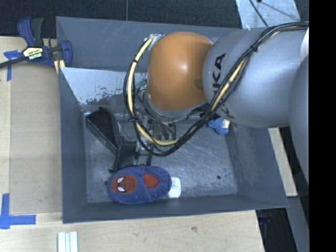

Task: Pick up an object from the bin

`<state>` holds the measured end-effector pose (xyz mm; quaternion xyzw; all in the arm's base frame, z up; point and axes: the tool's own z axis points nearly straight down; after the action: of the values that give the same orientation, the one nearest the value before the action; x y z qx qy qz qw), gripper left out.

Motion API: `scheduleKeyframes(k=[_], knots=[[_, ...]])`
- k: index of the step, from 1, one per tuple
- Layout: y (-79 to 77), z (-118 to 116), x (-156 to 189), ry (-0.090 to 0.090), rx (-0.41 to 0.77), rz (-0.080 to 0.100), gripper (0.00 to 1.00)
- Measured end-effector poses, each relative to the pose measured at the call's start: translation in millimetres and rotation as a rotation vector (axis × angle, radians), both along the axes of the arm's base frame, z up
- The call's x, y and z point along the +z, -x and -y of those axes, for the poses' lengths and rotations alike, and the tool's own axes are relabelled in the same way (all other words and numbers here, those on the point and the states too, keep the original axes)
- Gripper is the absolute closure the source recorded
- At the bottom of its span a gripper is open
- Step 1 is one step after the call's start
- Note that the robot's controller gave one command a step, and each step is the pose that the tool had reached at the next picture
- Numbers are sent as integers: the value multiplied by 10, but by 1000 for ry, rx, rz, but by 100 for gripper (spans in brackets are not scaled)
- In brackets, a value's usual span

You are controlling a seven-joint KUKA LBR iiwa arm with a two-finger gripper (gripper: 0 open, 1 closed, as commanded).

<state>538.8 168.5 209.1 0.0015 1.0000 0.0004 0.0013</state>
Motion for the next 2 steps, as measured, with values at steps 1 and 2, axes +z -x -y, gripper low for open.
scheduleKeyframes(k=[1,2], knots=[[-117,-25,-1316,0,64,17,0],[-103,-25,-1302,0,64,12,100]])
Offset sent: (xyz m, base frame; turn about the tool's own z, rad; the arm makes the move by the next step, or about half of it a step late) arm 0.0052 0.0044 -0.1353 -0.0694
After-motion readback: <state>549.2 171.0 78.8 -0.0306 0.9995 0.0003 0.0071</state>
